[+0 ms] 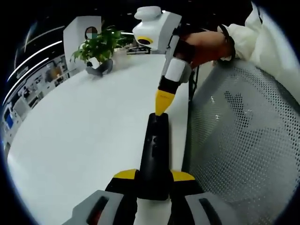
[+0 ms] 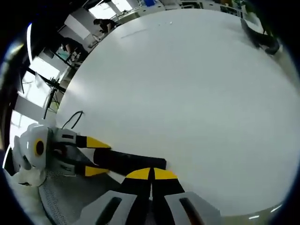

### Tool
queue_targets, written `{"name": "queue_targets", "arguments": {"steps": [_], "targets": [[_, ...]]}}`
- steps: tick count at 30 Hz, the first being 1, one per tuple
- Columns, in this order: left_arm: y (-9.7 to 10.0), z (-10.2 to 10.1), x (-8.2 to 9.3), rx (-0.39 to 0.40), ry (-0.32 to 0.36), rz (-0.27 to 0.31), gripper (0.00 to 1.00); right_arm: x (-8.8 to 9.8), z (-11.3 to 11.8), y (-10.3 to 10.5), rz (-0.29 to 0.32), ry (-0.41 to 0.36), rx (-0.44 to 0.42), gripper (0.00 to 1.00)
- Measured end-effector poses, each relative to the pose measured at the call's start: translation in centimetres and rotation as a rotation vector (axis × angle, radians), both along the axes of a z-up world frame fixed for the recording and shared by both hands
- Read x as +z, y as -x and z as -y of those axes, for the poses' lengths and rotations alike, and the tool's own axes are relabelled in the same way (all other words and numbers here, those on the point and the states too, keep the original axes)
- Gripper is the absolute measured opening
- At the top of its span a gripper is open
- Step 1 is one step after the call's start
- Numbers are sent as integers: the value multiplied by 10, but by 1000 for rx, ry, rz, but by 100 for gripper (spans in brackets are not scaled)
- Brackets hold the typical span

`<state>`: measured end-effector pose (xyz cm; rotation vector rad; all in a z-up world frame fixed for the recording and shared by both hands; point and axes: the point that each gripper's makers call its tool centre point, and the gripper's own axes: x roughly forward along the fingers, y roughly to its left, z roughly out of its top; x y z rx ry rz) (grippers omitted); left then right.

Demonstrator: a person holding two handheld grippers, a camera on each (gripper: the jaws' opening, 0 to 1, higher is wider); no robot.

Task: Press the specified remote control buttons in sequence, fully releasing each button before pressing the next.

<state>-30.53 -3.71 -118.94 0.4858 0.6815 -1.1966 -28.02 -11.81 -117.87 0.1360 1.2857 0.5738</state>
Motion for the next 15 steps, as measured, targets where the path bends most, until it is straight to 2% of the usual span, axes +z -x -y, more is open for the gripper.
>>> {"name": "queue_targets", "arguments": {"steps": [9,13,15], "targets": [[0,1,0,-2,5,4,25,3,-12,0,21,-42,41,0],[0,1,0,-1,6,4,25,-3,-10,2,21,-17,54,0],[0,1,0,0,6,3,25,-2,-10,2,20,-30,44,0]]}}
